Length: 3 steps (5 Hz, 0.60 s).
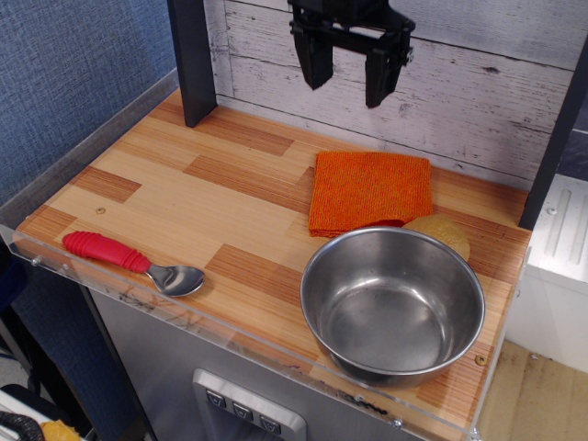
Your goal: Place the cloth behind the pot.
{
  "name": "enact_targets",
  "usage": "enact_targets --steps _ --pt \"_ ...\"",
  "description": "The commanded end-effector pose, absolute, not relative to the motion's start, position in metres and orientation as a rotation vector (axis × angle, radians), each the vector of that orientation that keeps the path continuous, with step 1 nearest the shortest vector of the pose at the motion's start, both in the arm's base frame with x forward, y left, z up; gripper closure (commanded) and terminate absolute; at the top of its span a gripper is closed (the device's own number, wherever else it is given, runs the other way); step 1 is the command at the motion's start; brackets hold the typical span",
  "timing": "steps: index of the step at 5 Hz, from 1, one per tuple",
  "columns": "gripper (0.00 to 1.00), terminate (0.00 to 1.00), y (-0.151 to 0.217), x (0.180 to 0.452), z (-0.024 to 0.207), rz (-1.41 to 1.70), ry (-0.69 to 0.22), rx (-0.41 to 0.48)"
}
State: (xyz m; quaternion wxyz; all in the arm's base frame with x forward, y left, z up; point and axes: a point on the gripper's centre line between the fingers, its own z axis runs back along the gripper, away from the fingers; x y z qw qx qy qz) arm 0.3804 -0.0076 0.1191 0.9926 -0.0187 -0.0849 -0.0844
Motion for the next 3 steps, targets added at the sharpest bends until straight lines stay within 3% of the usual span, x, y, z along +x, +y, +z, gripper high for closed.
enact_targets --steps 1,2,3 --pt "0.00 0.00 -0.0075 0.3759 0.1432 -0.164 -0.239 -0.027" --pt "0.00 0.00 -0.0075 0.3759 0.1432 -0.164 -0.239 -0.027" --pt "0.00 1.00 -0.0075 0.3759 0.1432 -0.164 -0.239 -0.027"
